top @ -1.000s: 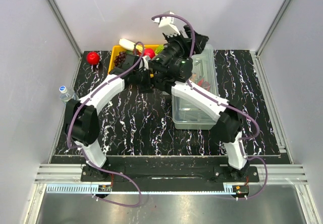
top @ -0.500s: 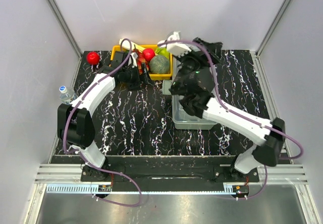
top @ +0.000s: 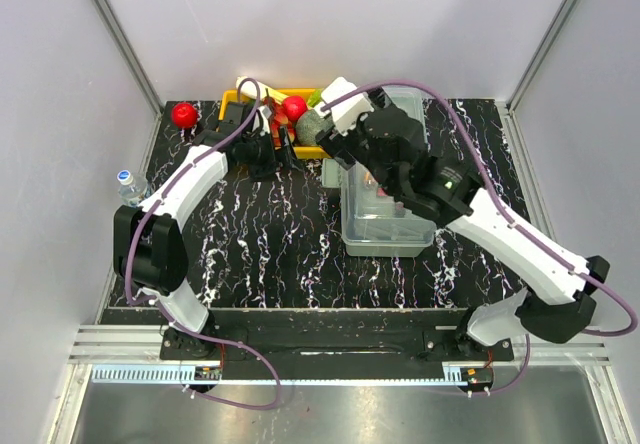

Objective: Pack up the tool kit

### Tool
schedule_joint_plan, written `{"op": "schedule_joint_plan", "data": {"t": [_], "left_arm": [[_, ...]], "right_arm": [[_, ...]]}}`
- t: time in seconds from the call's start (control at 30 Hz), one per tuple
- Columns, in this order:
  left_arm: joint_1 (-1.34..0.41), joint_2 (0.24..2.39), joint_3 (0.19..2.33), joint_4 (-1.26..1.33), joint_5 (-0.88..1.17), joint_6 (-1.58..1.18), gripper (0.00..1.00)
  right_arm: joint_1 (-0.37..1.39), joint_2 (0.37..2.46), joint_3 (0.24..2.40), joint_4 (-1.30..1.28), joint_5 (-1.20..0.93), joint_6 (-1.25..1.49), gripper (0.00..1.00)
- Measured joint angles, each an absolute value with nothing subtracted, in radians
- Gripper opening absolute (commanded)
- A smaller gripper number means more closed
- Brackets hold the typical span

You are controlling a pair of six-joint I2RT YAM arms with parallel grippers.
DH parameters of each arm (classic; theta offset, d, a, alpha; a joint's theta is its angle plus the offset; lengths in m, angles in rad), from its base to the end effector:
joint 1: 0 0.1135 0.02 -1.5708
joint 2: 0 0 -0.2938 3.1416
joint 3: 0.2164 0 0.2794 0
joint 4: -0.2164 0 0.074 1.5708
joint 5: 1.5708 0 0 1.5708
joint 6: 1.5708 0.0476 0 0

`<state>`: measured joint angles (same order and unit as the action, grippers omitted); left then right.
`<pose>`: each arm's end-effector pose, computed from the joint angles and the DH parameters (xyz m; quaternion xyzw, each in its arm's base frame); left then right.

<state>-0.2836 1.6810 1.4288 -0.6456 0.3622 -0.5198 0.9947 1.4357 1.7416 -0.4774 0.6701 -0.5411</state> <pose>0.3845 -0.1296 0.3028 -0.0503 0.9290 -0.2835 0.2325 0.2058 0.2625 0.5250 -0.3496 0.6668 -0.1084 0.6491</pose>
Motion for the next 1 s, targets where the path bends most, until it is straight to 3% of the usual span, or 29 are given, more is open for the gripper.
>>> {"op": "schedule_joint_plan", "data": {"t": [0.2,0.33,0.73,1.0], "left_arm": [[-0.276,1.681,1.408,-0.605,0.379,-0.530,0.84],[-0.271,1.684,1.378,-0.566,0.379,-0.564,0.85],[-0.270,1.704,1.208,-0.291,0.306,-0.752,0.86],[-0.270,1.723,1.085,-0.021,0.276,-0.874,0.93]], "right_arm": [[0.826,1.366,1.707,-0.569,0.226,-0.194,0.88],[0.693,1.295,1.649,-0.542,0.041,-0.004,0.89],[0.119,1.217,1.440,-0.404,-0.307,0.444,0.89],[-0.010,1.211,1.343,-0.362,-0.485,0.564,0.88]]}}
